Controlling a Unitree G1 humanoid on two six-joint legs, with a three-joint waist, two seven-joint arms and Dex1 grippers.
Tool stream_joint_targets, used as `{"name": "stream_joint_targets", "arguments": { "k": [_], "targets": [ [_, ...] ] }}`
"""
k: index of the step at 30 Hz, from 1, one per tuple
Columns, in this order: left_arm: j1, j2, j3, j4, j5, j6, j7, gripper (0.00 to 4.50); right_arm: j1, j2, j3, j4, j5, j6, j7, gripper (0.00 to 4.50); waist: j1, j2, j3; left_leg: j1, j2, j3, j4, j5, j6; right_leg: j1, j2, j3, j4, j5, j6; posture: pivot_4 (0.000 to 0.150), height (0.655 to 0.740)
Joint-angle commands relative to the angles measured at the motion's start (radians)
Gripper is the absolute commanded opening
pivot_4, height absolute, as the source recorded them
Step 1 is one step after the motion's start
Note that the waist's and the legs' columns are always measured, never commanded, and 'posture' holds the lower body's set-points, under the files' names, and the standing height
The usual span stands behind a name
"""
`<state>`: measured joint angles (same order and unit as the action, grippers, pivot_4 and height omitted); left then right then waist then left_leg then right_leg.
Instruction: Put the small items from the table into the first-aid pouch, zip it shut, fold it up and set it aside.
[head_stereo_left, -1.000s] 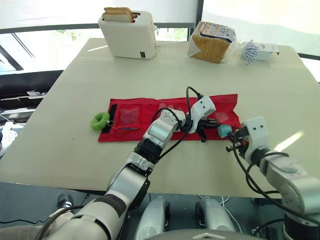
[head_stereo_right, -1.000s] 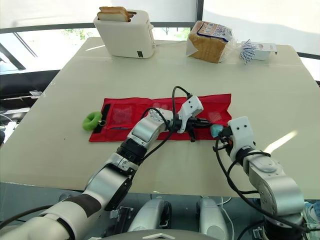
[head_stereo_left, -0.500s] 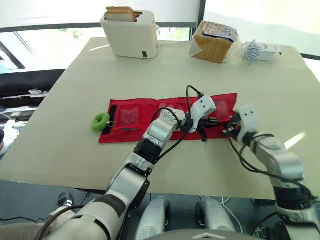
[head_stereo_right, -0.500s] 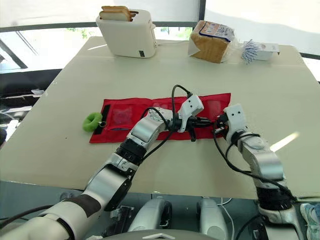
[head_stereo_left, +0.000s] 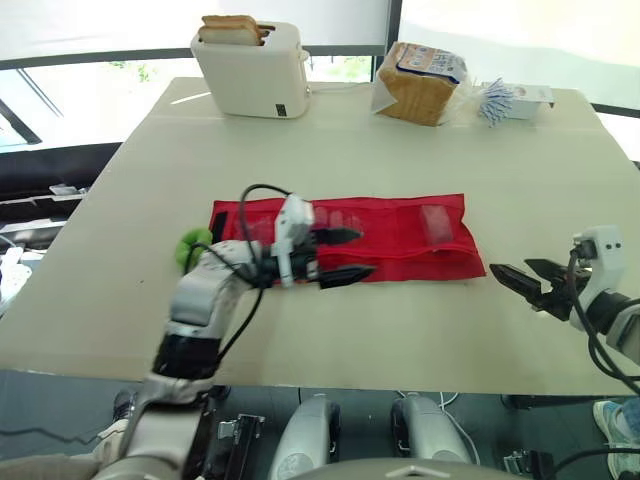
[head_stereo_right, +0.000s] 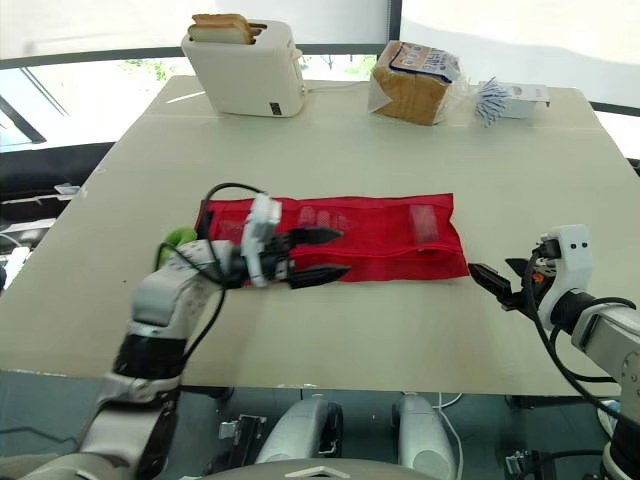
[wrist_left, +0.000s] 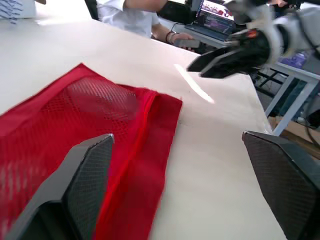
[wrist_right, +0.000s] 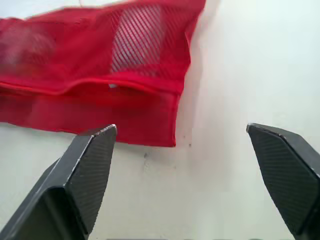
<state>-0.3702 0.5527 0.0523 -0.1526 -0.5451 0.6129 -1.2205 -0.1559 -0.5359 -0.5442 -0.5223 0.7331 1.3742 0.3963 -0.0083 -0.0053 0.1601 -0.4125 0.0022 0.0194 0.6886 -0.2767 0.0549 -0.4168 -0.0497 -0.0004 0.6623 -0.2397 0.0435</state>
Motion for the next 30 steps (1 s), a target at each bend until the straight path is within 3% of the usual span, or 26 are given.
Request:
{"name": "stream_joint_targets", "arguments": {
  "k": [1,8,10,11,12,13,15,20,26,30],
  "targets": [
    [0.049,0.098,0.133,-0.121,-0.149,0.067,-0.048,4.4,-0.074,-0.024,0.061,0.093,-0.018,-0.008,-0.01,4.5,0.002,0.0,0.0,0.0,-0.001,-0.001,0.0,0.0,0.0,0.0,0.002,-0.001,0.0,0.0,0.0,0.15,0.74],
    [0.229,0.262,0.301,-0.238,-0.284,0.106,-0.088,4.4,-0.157,-0.032,0.244,0.284,-0.092,-0.146,0.043,4.5,-0.003,-0.001,0.0,0.0,-0.001,0.001,-0.001,0.0,0.0,0.0,0.002,-0.002,-0.001,0.0,0.0,0.15,0.74],
    [0.252,0.287,0.345,-0.269,-0.337,0.126,-0.078,4.5,-0.17,-0.002,0.267,0.314,-0.106,-0.213,0.051,3.94,-0.002,-0.001,0.0,0.0,-0.001,0.0,-0.001,-0.001,0.001,0.0,0.002,-0.002,-0.001,0.0,0.0,0.15,0.74],
    [0.259,0.291,0.359,-0.284,-0.358,0.133,-0.065,4.5,-0.173,0.005,0.268,0.315,-0.097,-0.223,0.062,3.88,-0.002,-0.001,0.0,0.0,-0.001,0.0,-0.001,-0.002,0.003,0.0,0.002,-0.002,-0.001,0.0,0.0,0.15,0.74],
    [0.263,0.293,0.371,-0.295,-0.378,0.143,-0.048,4.5,-0.176,0.01,0.271,0.307,-0.089,-0.23,0.07,3.26,-0.003,-0.001,0.0,0.0,-0.001,0.0,-0.001,-0.002,0.003,0.0,0.002,-0.002,-0.001,0.0,0.0,0.15,0.74],
    [0.265,0.293,0.38,-0.306,-0.398,0.152,-0.031,4.5,-0.175,0.012,0.277,0.297,-0.084,-0.239,0.079,3.0,-0.003,-0.001,0.0,0.0,-0.001,0.0,-0.001,-0.002,0.003,0.0,0.002,-0.002,-0.001,0.0,0.0,0.15,0.74],
    [0.263,0.293,0.382,-0.329,-0.43,0.169,0.003,4.5,-0.178,0.021,0.278,0.284,-0.075,-0.237,0.077,1.96,-0.003,-0.001,0.0,0.0,-0.001,0.0,-0.001,-0.001,0.003,0.0,0.002,-0.001,-0.001,0.0,0.0,0.15,0.74],
    [0.211,0.268,0.323,-0.36,-0.474,0.182,0.091,4.5,-0.127,-0.067,0.313,0.222,-0.156,-0.251,0.042,0.08,0.002,-0.001,0.0,0.0,-0.001,0.0,-0.001,0.0,0.0,0.0,0.002,-0.001,-0.001,0.0,0.0,0.15,0.74],
    [0.15,0.246,0.241,-0.336,-0.48,0.178,0.125,4.5,0.018,-0.243,0.108,0.074,-0.218,-0.137,-0.04,0.08,0.021,-0.001,0.0,-0.001,-0.002,0.0,-0.001,0.001,-0.001,0.0,0.001,-0.001,-0.002,0.0,0.0,0.15,0.74],
    [0.087,0.214,0.18,-0.316,-0.487,0.181,0.141,4.5,0.125,-0.396,0.03,0.147,-0.336,-0.173,-0.058,0.08,0.028,-0.001,0.0,-0.001,-0.003,0.001,0.0,0.0,0.0,0.001,0.001,-0.002,-0.002,0.0,0.0,0.15,0.74]
  ]
}}
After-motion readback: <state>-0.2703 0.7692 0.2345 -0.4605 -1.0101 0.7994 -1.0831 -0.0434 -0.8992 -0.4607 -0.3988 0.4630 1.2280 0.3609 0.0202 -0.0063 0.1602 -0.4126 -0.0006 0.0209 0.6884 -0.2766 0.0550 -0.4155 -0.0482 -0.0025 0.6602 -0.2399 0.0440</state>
